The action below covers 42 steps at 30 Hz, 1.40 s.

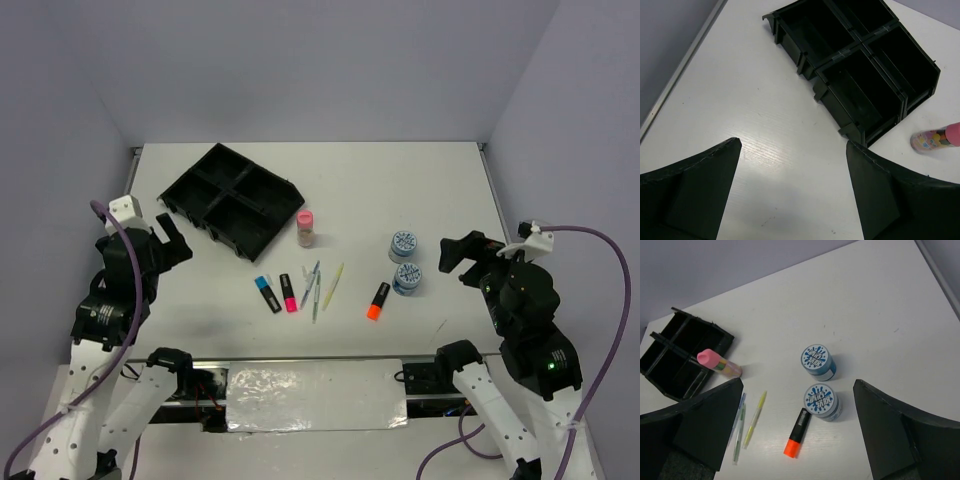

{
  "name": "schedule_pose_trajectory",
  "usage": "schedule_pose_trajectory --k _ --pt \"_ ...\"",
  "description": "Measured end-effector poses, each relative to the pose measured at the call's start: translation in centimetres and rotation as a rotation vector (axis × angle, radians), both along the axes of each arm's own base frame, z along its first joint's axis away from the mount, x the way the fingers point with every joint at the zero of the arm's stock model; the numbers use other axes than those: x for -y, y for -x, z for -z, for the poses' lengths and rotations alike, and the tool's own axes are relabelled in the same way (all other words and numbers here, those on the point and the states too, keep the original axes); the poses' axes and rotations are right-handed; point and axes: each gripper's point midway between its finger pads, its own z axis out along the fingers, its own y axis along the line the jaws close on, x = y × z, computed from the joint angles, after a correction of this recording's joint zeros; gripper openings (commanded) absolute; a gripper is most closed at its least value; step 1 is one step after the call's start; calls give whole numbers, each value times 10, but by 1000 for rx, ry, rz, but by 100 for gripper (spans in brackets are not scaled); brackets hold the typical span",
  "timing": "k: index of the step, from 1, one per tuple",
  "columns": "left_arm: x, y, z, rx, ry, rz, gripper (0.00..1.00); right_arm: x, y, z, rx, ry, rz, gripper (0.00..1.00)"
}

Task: Sort the stationery into containers
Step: Pick up the stationery from the center of the board.

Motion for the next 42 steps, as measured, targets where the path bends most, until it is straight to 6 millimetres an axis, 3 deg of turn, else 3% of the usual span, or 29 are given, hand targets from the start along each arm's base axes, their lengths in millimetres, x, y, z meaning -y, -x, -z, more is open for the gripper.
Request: schedule_pose_trajectory --k 6,10,14,18,22,24,26,33,39,42 --pt "-6 -1 2 -8 0 -26 99 -3 -3 6 22 -18 -5 100" --pt "-8 0 1 -2 1 -35 99 -26 -25 26 40 -59 -93 100" --pt "-6 0 1 12 6 -27 99 -76 -63 66 -40 -79 -282 100" --pt "-3 -1 5 12 12 -5 99 -145 -86 100 -124 6 -505 100" --pt "4 -4 8 12 23 32 99 -215 -103 119 -154 144 -685 100" --pt "8 -6 8 13 24 58 99 -246 -122 127 -150 196 -735 99" --pt "12 -8 7 13 28 84 99 -265 -137 143 -164 245 -756 99" --pt "28 -14 13 -11 40 175 99 -298 -163 202 -240 365 -752 95" --pt "37 -17 11 1 54 225 99 -314 -187 211 -236 388 -736 84" --pt "39 -18 11 -1 47 246 99 -316 -199 210 -216 388 -716 69"
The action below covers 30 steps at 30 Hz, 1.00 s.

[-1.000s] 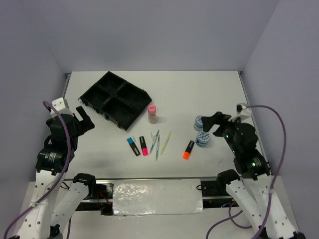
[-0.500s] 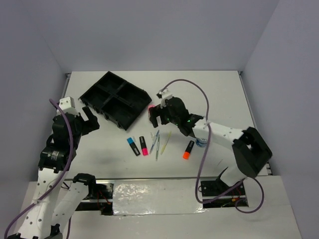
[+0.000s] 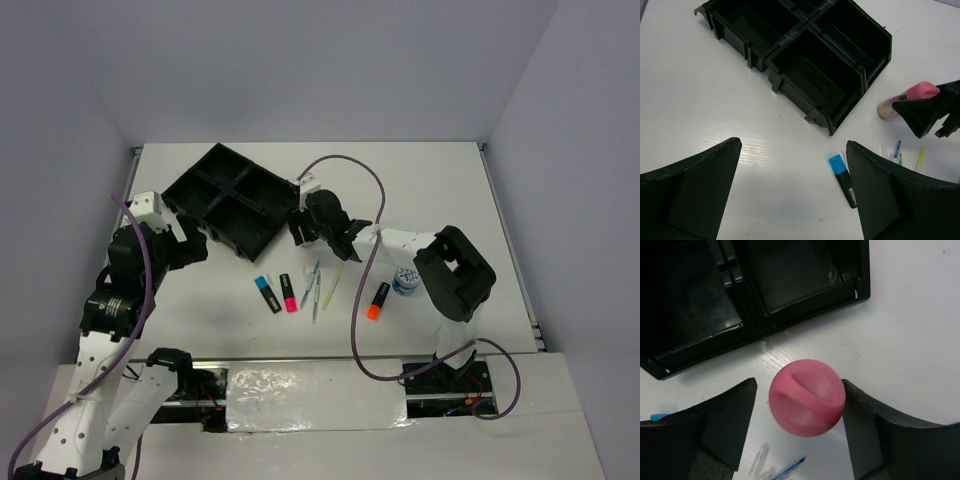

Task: Sort the stationery into containers
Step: Pick up the stationery from the center of the board.

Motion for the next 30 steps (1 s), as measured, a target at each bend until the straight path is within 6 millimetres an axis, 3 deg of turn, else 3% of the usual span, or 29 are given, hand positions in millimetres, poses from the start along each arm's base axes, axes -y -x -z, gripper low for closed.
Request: schedule_pose_trajectory --k 2,8,11,14,16,19,21,23,27,30 --pt "1 0 0 -1 0 8 99 2 -5 2 3 -2 15 50" --pt "6 -2 0 -1 8 34 100 9 -11 3 16 5 30 19" --pt "13 -3 0 2 16 78 99 16 -10 -10 36 14 32 17" --pt "28 -3 1 14 37 166 99 23 -3 -47 55 -1 26 18" --pt "47 -1 -4 32 74 266 99 22 1 -88 55 -34 4 19" --pt "82 7 -16 58 120 462 99 9 8 -169 51 -146 -67 15" --pt "111 20 -30 77 127 618 99 4 28 -218 37 -240 -140 14" --pt "135 35 -50 112 126 762 99 8 60 -251 3 -324 -221 14" --pt "163 58 -86 187 148 957 99 19 137 -287 -84 -468 -398 14" --pt "176 73 -94 219 189 1054 99 26 188 -301 -136 -534 -520 14"
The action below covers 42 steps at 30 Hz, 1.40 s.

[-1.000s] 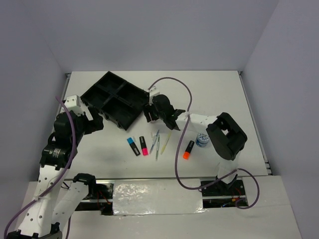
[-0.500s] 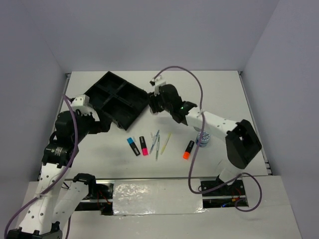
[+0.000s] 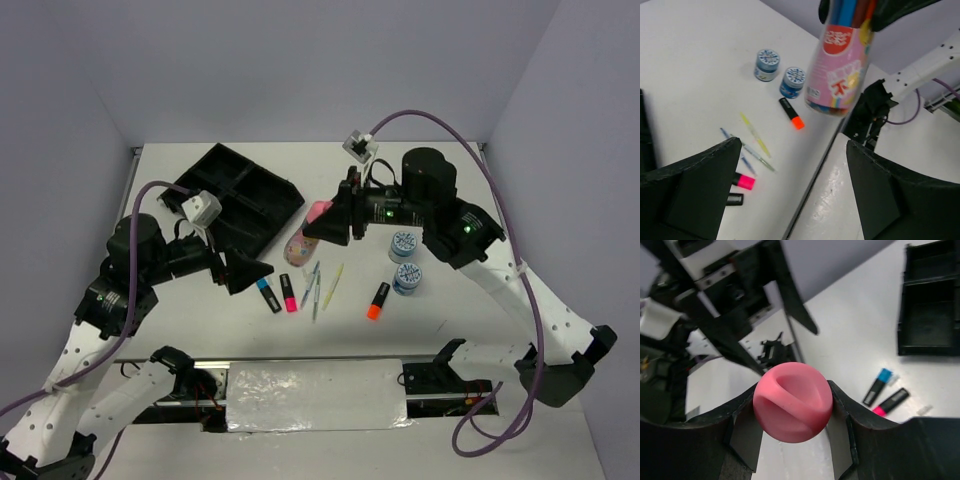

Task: Sort the stationery into containers
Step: Pick up the stationery from the center of the board.

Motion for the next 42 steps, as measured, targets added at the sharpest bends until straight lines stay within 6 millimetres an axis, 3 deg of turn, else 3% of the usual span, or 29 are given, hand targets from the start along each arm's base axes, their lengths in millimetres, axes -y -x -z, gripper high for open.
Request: schedule_pose_trajectory --k 2,6,13,16,21,25,33,36,38,41,42 --pt "6 6 1 -9 21 45 99 0 21 -4 -13 -18 -66 14" --pt "20 17 4 -57 45 129 96 -7 44 5 -59 -6 -156 14" --pt "47 38 0 -69 67 286 91 -22 42 33 -137 70 -182 14" --pt "55 46 1 -73 63 325 77 -25 41 36 -159 85 -196 14" --pt "70 41 13 -106 35 334 57 -29 45 34 -158 87 -217 14" --pt "73 35 19 -128 13 300 65 -30 41 39 -156 102 -205 15" --pt "73 25 17 -119 3 245 70 -34 39 41 -139 60 -207 14" --pt "73 21 15 -107 8 226 80 -34 42 45 -157 41 -213 14" --pt "73 18 13 -102 12 210 76 -34 45 47 -171 35 -219 13" --pt "74 18 12 -111 21 206 58 -35 45 47 -169 23 -219 13" --pt "73 19 12 -120 25 204 58 -34 45 46 -157 18 -218 13"
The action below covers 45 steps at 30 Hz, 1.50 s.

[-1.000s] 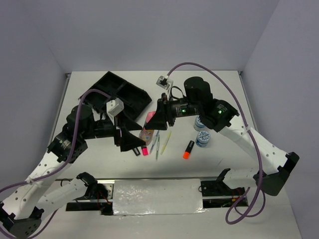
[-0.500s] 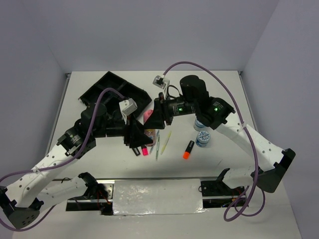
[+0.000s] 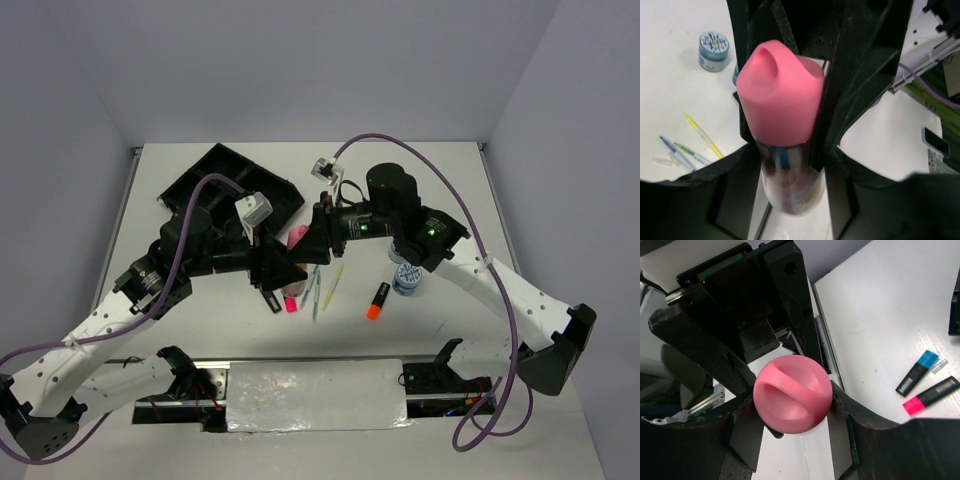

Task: Sort the stationery into containers
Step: Pick up the stationery from the center of the board, then place the stationery in the storage box.

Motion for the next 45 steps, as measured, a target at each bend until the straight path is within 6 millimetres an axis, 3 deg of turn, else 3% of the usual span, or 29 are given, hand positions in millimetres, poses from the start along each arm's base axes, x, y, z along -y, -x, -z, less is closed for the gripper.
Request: schedule_pose_trajectory --k 1,2,5,10,12,13,15,16,17,18,19,20,21,29,33,38,40,45 --pt "0 1 0 -5 1 2 54 1 -3 0 11 -3 15 13" --pt "-1 1 -1 -1 5 -1 43 1 -2 -2 12 -12 15 13" --pt "-1 2 -4 3 13 -2 24 1 -2 -4 13 -26 16 13" --pt "-2 2 -5 -1 17 -5 27 -1 -3 -6 9 -38 19 13" --pt "-2 2 -5 -1 17 -6 6 -1 -3 -5 8 -42 20 13" --pt "-2 2 -5 -2 16 -6 0 -1 -3 -5 7 -45 22 13" --pt "-2 2 -4 -3 14 -6 0 0 -2 -5 6 -50 24 15" --pt "-2 2 -4 -4 13 -7 0 0 -2 -5 7 -52 24 20" --pt "-2 2 -4 -4 13 -9 0 0 -2 -5 7 -55 25 41" --pt "-2 1 -4 -3 12 -13 0 0 -2 -5 9 -58 26 53" --pt "-3 1 -4 0 13 -19 0 0 -3 -5 10 -61 29 77" --pt "-4 0 -5 1 12 -25 0 0 -3 -5 2 -64 33 93" --pt "-4 2 -5 3 12 -22 0 0 -7 -5 3 -66 54 100" --pt "-15 -12 -3 35 -14 -125 0 20 -27 -14 -5 -140 172 100" --pt "-24 -35 7 6 -81 -260 0 48 -49 -18 3 -191 295 100" --pt "-49 -95 26 -83 -197 -540 0 100 -72 -15 5 -243 473 100" --pt "-78 -127 38 -155 -226 -702 0 112 -74 -20 32 -249 521 100" --pt "-179 -214 65 -346 -242 -1167 0 128 -71 -22 78 -215 591 100"
